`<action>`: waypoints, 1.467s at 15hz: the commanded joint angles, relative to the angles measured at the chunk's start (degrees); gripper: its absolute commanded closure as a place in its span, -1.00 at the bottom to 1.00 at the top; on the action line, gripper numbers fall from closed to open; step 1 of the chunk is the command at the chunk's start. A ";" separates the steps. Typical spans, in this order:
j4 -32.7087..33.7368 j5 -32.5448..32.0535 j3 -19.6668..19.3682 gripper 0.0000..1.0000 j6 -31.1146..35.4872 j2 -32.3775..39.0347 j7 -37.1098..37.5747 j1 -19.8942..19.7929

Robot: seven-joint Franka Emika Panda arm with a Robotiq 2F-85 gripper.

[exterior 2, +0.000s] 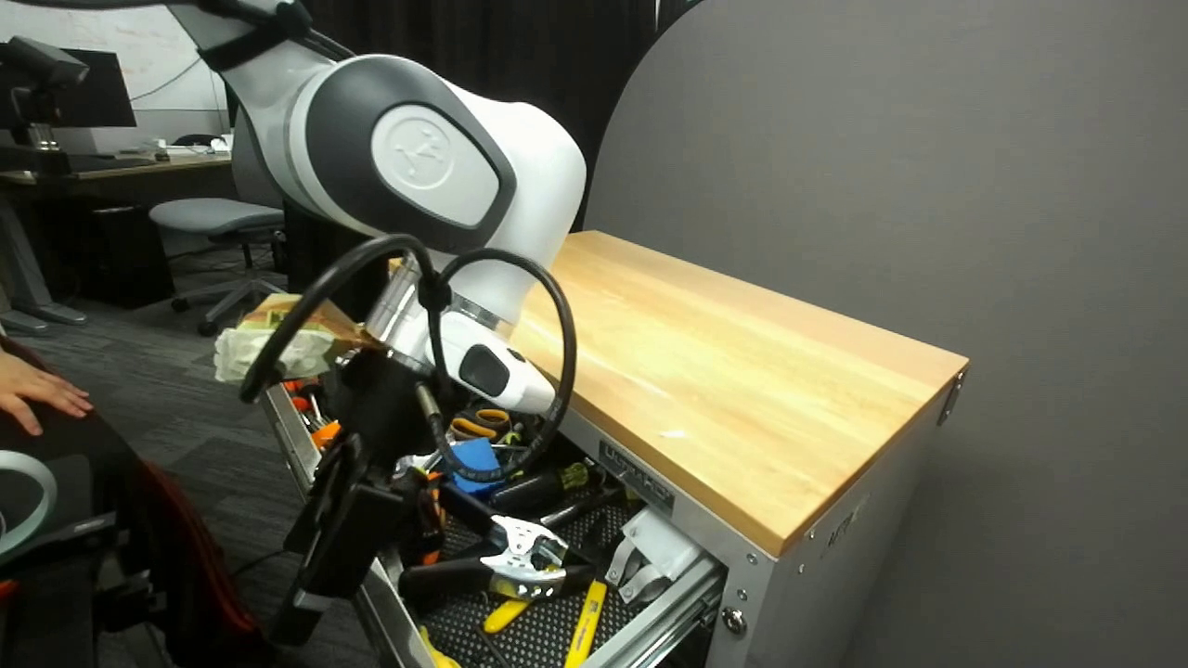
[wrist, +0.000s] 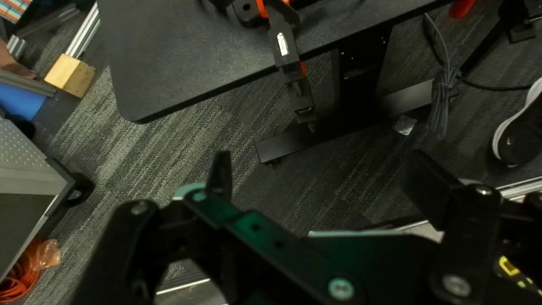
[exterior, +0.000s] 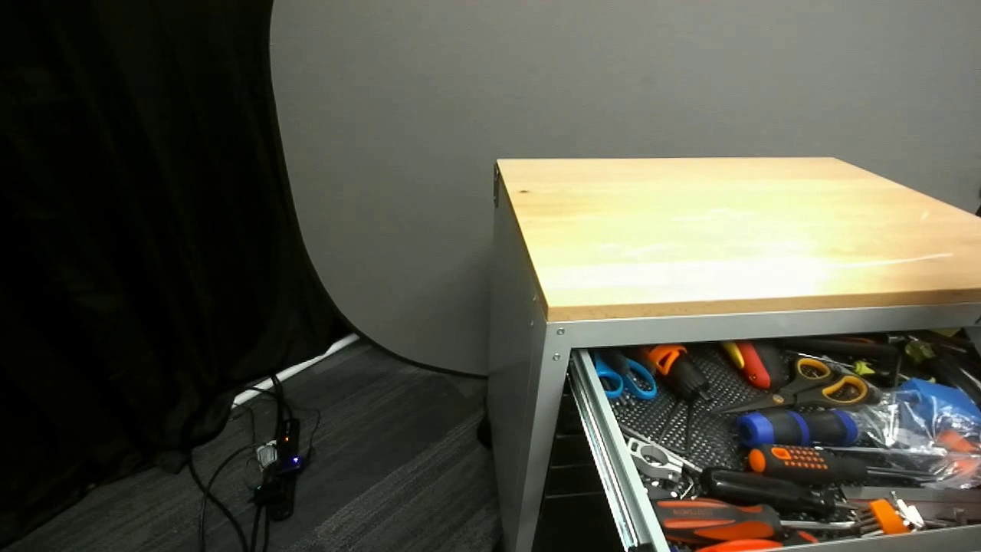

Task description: Put the screwdriver in the drawer and close it

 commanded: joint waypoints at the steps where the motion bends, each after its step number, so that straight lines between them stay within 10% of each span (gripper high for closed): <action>1: -0.26 0.78 0.91 -1.00 3.31 -1.34 -0.59 0.06; 15: -3.74 -3.32 3.05 -1.00 33.05 1.00 15.45 8.34; 22: -4.24 -0.75 5.58 -1.00 36.58 1.86 14.42 10.47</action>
